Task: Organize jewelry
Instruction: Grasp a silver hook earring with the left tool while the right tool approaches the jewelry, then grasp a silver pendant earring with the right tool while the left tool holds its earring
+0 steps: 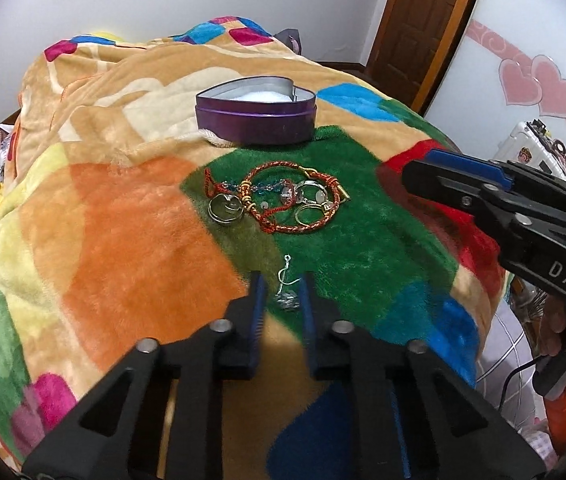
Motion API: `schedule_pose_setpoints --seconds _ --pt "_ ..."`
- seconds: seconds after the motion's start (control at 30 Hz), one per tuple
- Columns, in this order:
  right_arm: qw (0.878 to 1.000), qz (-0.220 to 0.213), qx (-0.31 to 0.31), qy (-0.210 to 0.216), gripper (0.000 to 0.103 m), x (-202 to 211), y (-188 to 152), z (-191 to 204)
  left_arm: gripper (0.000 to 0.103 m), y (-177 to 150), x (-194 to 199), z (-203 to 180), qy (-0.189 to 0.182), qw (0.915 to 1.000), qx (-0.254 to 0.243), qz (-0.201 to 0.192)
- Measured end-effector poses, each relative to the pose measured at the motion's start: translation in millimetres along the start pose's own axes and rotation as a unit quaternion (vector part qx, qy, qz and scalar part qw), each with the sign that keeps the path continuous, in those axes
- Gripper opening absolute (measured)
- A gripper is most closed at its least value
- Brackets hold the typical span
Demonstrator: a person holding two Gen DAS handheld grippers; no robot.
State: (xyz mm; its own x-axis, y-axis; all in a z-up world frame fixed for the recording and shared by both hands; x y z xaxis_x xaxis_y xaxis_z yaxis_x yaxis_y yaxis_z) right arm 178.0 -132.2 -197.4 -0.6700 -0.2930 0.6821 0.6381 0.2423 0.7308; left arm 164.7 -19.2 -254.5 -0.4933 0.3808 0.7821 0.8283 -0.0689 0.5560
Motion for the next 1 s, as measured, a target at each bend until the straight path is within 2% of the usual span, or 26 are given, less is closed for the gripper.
schedule_pose_setpoints --seconds 0.2,0.53,0.67,1.0 --pt "0.999 0.014 0.008 0.028 0.027 -14 4 13 0.009 4 6 2 -0.013 0.9999 0.002 -0.007" --pt "0.995 0.04 0.055 0.071 0.017 -44 8 46 0.009 28 33 32 0.006 0.9978 0.025 -0.061" --pt "0.993 0.06 0.078 0.066 0.013 -56 3 49 0.009 30 35 41 0.003 0.997 0.035 -0.069" --pt "0.991 0.071 0.102 0.056 0.013 -62 0 51 0.009 26 30 47 -0.001 0.9968 0.043 -0.068"
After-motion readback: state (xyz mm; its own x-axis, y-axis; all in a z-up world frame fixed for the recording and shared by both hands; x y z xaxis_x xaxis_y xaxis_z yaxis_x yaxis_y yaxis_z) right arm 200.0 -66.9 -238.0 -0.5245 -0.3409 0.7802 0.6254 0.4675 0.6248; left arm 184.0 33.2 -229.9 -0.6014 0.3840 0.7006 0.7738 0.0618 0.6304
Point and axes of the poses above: each gripper's, at about its wrist camera, not at the fingertips, and x roughly against the way its jaws point, z to its left, y to its top, the point moved 5 cm from there along -x, roughly the way its jaws point, and after that the axes turned 10 degrees about -y, right-handed, at the moved point
